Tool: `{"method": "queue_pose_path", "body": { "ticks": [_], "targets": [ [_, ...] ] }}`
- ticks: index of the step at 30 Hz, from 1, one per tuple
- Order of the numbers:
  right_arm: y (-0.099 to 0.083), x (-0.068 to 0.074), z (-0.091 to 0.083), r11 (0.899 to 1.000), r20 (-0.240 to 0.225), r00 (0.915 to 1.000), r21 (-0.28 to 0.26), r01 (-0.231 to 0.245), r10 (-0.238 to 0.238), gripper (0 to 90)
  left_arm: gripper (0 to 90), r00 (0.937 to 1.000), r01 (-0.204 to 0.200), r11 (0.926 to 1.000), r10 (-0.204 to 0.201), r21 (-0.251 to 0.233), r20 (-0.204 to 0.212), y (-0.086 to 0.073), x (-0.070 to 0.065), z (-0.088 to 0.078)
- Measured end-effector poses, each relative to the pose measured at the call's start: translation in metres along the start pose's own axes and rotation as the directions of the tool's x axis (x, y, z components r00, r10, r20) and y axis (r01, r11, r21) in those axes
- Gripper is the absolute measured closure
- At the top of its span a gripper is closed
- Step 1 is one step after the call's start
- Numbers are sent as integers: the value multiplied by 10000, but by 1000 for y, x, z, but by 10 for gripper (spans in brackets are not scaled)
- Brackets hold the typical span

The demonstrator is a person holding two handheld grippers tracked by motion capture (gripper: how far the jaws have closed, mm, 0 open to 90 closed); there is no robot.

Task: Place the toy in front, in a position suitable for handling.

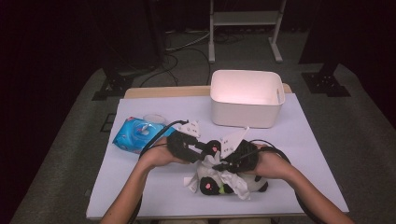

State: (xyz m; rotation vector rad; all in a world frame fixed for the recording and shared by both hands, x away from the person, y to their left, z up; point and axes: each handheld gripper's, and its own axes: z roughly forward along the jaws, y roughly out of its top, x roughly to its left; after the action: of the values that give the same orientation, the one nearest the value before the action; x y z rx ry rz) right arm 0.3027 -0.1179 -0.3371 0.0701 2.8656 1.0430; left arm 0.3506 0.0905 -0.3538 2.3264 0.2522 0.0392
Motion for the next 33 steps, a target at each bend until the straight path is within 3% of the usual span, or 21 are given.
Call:
{"method": "queue_pose_path", "body": {
  "ticks": [3, 7, 10, 18, 24, 33],
  "targets": [
    [-3, -7, -3, 9998, 105, 9998, 94, -159, 158, 855, 576, 10000, 27, 10000, -27, -2, 7, -1, 1, 1],
    [-10, -19, -17, 9990, 661, 9971, 205, -385, 370, 855, 576, 10000, 43, 10000, -42, -81, 8, -1, 0, 1],
    [-15, -25, -23, 9981, 731, 9957, 186, -590, 575, 854, 575, 10000, 34, 10000, -34, -61, -30, -1, -1, 1],
    [-34, -40, -45, 9925, 1343, 9839, 165, -1213, 1180, 854, 575, 10000, -11, 10000, 11, 79, 12, -2, 1, 0],
    [-56, -42, -45, 9844, 1106, 9791, 241, -1742, 1705, 859, 566, 9999, 127, 9999, -127, 33, 23, -2, 4, 2],
    [-63, -33, -38, 9801, 382, 9793, -9, -1987, 1986, 872, 567, 9998, 116, 9999, -115, 71, -182, 5, 7, 4]
  ]
}}
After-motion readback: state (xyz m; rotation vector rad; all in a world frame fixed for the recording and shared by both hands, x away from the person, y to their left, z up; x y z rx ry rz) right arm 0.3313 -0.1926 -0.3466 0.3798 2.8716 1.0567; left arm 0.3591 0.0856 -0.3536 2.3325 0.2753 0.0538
